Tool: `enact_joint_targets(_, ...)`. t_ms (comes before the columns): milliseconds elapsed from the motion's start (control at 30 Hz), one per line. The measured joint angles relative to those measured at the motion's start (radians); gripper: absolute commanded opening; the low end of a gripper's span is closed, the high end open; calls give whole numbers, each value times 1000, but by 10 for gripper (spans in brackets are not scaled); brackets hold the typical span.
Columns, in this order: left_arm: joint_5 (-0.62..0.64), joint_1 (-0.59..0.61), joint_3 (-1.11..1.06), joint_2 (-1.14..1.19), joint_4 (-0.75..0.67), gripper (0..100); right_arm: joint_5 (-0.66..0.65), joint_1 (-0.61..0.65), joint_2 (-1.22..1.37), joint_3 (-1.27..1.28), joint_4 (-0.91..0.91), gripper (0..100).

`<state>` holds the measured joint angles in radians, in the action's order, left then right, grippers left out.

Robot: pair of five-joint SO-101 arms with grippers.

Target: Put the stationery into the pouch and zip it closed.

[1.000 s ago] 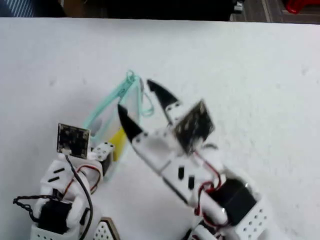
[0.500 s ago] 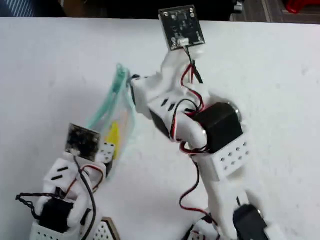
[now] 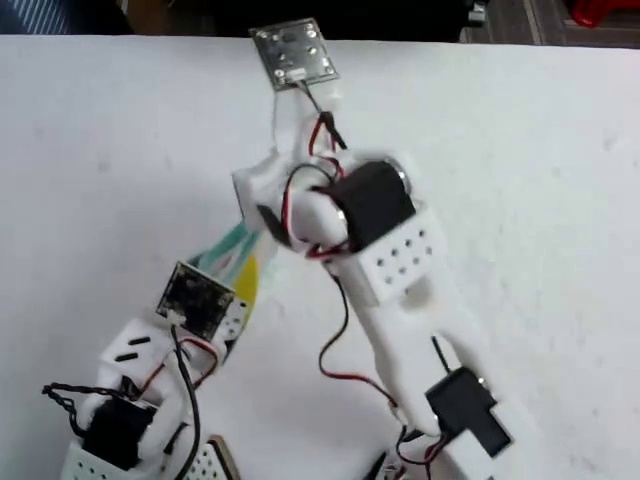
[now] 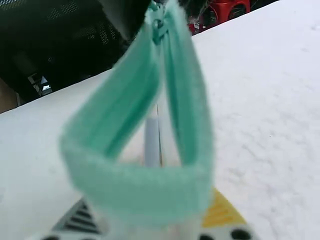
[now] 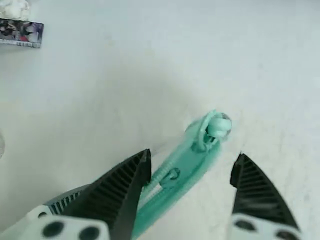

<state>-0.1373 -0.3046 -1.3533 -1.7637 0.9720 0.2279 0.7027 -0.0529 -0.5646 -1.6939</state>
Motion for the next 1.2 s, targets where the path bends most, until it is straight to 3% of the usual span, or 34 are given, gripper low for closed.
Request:
enact_joint_targets(67, -5, -3, 0, 0, 0, 29, 0, 14, 23, 20, 0, 209)
enact_joint_targets(167, -8, -5, -2, 0, 0, 171, -40, 31, 64, 21, 0, 9)
enact_joint_targets(267, -2, 3, 40, 17, 46, 348, -123, 25, 97, -11, -2, 40)
enact_joint_targets(467, 54, 64, 203, 0, 215, 330, -365, -91, 183, -190, 52, 19)
enact_joint_targets(600, 75, 175, 213, 0, 198, 303, -715, -143, 201, -364, 69, 19)
enact_joint_targets(767, 163, 328, 112, 0, 34, 290, -1146, -87, 199, -430, -6, 19)
enact_joint_targets(933, 288, 448, 21, 15, -118, 268, -1316, -51, 166, -275, -9, 19)
enact_joint_targets(1200, 330, 482, 15, 9, -152, 268, -1651, -21, -140, 293, -9, 19)
